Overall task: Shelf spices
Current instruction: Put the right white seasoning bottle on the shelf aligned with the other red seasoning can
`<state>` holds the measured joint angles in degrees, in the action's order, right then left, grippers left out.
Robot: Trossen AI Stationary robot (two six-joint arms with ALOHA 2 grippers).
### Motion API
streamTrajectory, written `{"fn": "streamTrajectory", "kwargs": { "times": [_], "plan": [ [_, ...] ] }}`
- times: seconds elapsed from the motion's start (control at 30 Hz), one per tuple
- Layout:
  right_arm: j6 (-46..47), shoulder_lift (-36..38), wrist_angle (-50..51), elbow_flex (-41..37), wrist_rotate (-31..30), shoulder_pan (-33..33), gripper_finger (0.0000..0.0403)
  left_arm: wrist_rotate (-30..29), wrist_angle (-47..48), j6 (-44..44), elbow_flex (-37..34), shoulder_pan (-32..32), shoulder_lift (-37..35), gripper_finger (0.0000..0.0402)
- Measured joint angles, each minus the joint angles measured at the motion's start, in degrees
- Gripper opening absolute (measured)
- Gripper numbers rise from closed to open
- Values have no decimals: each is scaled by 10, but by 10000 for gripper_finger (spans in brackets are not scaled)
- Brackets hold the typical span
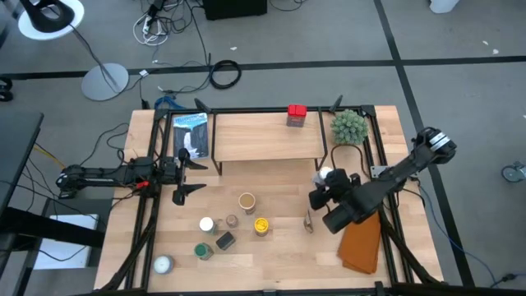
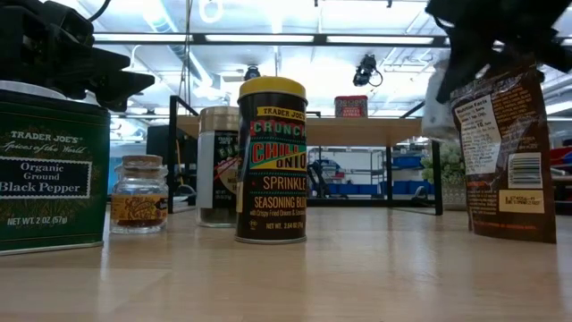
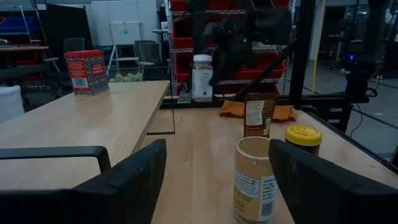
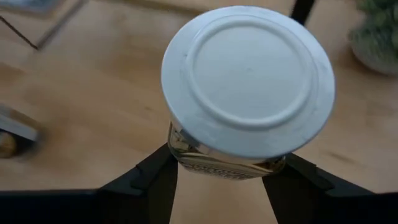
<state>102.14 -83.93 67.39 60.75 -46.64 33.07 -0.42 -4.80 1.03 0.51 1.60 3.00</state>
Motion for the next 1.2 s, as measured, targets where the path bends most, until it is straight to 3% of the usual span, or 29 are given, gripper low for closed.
{"fn": "streamTrajectory", "kwargs": {
  "times": [0.43,0.73,1.0,1.2],
  "plan": [
    [-321,70,-224,0,-10,-83,207,0,0,0,0,0,0,288],
    [-522,106,-346,0,52,-186,207,0,0,0,0,0,0,288],
    [-570,109,-256,66,92,-266,206,0,0,0,0,0,0,288],
    [-539,109,-189,94,91,-303,206,0,0,0,0,0,0,288]
  ]
}}
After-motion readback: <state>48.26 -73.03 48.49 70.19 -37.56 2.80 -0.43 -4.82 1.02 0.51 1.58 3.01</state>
